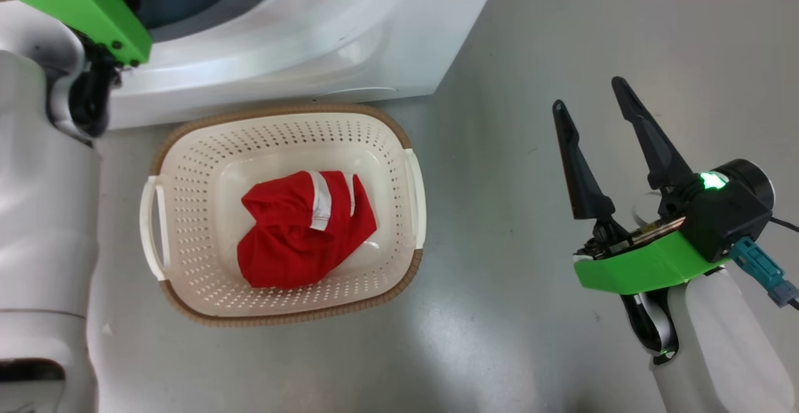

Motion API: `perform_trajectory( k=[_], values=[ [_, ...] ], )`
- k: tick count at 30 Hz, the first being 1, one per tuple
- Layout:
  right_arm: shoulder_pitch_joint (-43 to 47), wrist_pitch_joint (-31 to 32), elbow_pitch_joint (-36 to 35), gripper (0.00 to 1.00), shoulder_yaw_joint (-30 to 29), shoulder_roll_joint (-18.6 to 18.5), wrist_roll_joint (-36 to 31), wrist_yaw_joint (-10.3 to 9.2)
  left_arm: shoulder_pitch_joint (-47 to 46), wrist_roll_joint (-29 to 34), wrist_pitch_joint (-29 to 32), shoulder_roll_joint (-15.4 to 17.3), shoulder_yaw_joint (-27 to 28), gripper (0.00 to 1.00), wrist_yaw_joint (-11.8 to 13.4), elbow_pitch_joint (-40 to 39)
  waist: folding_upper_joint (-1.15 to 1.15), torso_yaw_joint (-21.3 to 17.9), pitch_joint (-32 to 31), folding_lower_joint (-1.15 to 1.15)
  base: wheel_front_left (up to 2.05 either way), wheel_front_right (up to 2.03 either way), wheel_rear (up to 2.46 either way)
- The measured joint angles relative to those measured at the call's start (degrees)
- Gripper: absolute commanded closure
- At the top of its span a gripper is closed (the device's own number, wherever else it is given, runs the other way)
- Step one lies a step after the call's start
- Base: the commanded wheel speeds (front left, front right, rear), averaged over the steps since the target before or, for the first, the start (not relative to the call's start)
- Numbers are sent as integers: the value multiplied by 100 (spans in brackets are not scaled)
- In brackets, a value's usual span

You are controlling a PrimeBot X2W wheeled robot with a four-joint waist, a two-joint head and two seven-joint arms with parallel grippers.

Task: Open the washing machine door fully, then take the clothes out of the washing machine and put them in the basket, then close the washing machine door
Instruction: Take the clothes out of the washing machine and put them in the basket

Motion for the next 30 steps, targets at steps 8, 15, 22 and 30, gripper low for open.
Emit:
perform_trajectory(
  k=[8, 15, 22, 30],
  values=[
    [-93, 0, 5, 0, 156, 0, 110, 0, -243, -83, 511, 174, -14, 0, 9, 559, 0, -204, 91, 0, 0, 0, 0],
    [-126, 0, 2, 0, 194, 0, 136, 0, -450, -144, 857, 246, -48, 0, 0, 881, 0, -382, 171, 0, 0, 0, 0],
    [-126, 0, -16, 0, 191, 1, 138, 0, -584, -103, 981, 349, -281, 100, -53, 989, 0, -435, 183, 0, 0, 0, 0],
    [-126, 0, 9, 0, 193, 0, 231, 0, -581, -22, 385, 314, -400, 100, -49, 926, 0, -369, 63, 0, 0, 0, 0]
  ],
)
